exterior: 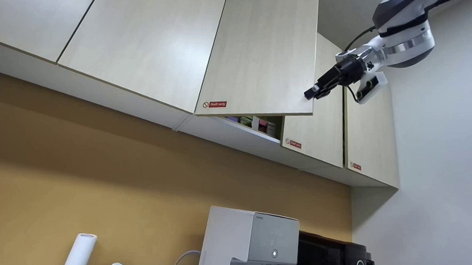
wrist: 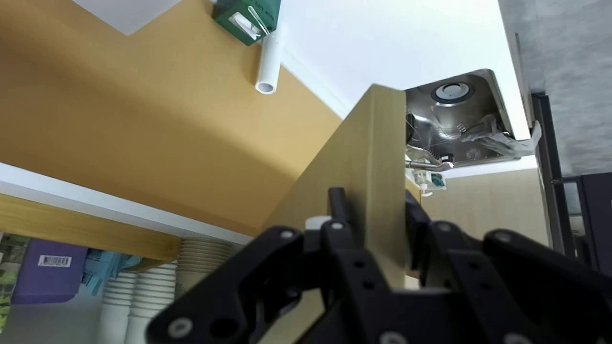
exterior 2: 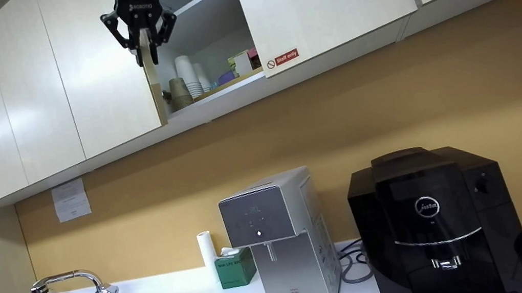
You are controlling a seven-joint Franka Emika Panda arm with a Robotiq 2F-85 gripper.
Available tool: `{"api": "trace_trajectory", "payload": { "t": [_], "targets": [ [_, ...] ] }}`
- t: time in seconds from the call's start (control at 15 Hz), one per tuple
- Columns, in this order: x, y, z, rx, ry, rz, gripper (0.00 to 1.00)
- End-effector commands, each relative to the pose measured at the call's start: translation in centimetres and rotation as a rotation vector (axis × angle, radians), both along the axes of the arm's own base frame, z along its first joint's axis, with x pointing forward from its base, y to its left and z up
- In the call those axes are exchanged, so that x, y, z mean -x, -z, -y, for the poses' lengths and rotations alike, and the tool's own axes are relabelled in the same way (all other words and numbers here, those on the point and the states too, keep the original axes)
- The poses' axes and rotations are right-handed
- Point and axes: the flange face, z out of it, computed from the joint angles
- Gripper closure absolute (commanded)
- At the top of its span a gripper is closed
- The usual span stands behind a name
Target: Close the upper kitchen closet
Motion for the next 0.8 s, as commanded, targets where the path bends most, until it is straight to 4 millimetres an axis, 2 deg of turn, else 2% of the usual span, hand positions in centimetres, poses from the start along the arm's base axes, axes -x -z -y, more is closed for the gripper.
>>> {"api": "trace_trajectory", "payload": {
  "t": [0.0,0.13,0.73],
  "targets": [
    [-2.8,-0.9,0.4,-0.019,-0.097,-0.003,0.93],
    [-4.0,-1.0,0.4,-0.034,-0.205,-0.008,0.93],
    [-10.7,-0.4,3.9,-0.065,-0.387,-0.026,0.93]
  ]
}}
